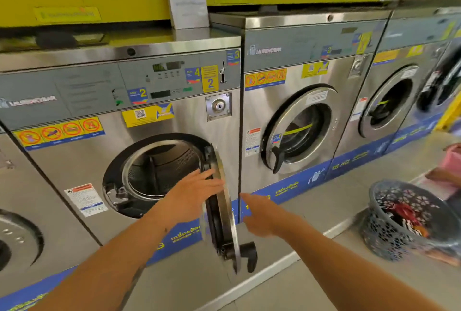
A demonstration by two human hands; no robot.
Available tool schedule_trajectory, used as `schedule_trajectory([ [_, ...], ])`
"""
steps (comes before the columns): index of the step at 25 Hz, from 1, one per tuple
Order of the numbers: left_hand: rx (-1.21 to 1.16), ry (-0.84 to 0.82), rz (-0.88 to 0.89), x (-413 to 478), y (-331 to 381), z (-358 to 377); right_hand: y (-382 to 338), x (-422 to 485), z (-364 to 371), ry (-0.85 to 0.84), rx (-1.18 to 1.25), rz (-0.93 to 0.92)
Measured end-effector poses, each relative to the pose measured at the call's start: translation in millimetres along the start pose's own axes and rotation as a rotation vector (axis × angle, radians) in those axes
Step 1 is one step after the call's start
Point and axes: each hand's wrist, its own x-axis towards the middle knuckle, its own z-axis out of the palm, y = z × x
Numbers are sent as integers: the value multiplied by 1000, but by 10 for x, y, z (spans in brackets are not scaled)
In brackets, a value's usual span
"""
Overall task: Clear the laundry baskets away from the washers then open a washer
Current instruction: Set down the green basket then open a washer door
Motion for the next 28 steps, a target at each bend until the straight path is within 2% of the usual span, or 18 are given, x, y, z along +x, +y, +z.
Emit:
schedule_trajectory([
  [4,5,3,171,490,25,47,70,29,-9,112,158,92],
  [7,-8,13,189,825,45,126,202,38,-8,213,200,197],
  [14,-62,36,173,1387,171,135,550,162,-90,241,79,362],
  [21,-470,-49,-118,1937,412,48,1135,483,-537,220,4,306],
  [28,-635,156,-518,2176,661,-100,1598,696,-955,156,9,108],
])
